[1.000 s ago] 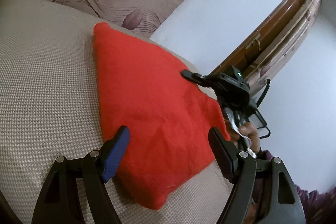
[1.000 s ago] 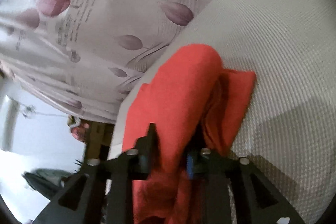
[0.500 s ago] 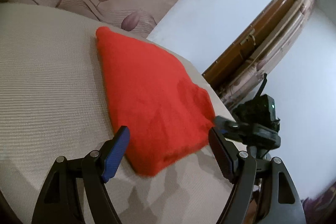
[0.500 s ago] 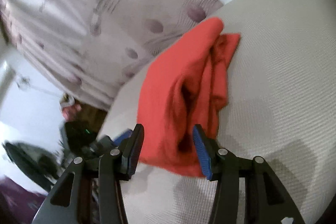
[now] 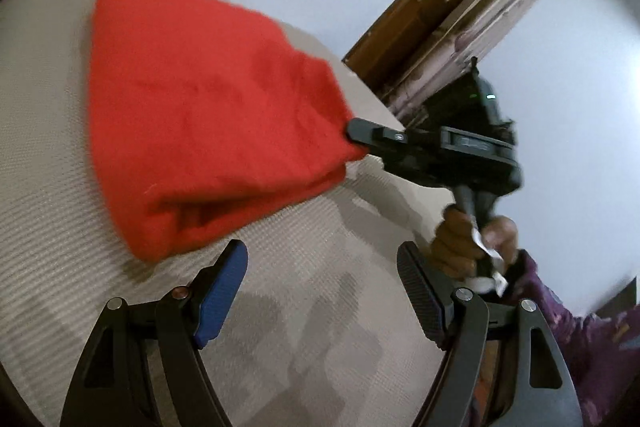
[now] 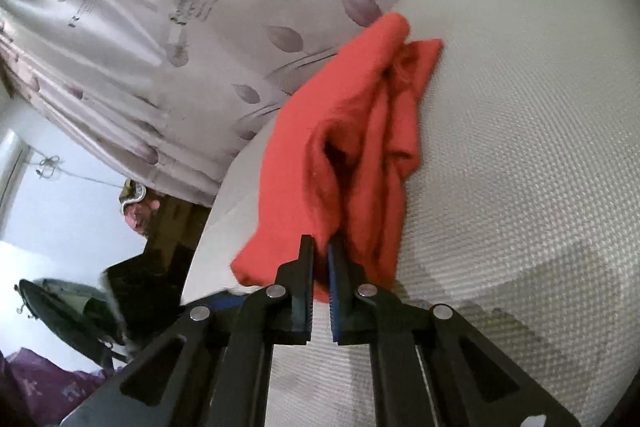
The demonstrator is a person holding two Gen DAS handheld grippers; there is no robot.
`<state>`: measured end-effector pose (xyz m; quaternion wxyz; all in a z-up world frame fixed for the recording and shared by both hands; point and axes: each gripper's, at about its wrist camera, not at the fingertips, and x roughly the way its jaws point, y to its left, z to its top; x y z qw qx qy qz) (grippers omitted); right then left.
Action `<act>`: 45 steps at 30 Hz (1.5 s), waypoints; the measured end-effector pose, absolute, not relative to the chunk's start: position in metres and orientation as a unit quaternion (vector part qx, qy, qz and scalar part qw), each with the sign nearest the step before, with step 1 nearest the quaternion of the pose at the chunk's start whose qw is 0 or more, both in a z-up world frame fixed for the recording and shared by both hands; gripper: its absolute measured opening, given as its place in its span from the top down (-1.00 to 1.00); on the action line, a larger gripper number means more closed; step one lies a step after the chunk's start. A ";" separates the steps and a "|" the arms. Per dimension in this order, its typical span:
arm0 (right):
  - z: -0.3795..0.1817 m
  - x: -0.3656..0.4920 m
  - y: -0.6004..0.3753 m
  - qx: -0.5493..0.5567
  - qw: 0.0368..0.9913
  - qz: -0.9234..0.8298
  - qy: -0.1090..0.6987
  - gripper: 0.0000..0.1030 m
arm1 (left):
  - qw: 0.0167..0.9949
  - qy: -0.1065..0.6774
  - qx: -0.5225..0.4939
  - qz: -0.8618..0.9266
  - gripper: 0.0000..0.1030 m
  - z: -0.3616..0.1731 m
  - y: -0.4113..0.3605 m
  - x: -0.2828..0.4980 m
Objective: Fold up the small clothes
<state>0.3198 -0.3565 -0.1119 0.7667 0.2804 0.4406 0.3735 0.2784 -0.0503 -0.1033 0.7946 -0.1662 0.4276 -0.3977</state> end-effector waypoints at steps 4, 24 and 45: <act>-0.117 0.319 -0.356 0.277 0.766 0.371 0.446 0.86 | 0.818 0.400 -0.194 -0.365 -0.50 -0.096 -0.039 0.293; -0.134 0.327 -0.350 0.282 0.744 0.347 0.497 0.87 | 0.895 0.309 -0.240 -0.212 0.11 -0.070 0.022 0.258; -0.061 0.349 -0.347 0.253 0.816 0.342 0.391 0.74 | 0.862 0.393 -0.204 -0.247 0.11 -0.102 -0.002 0.286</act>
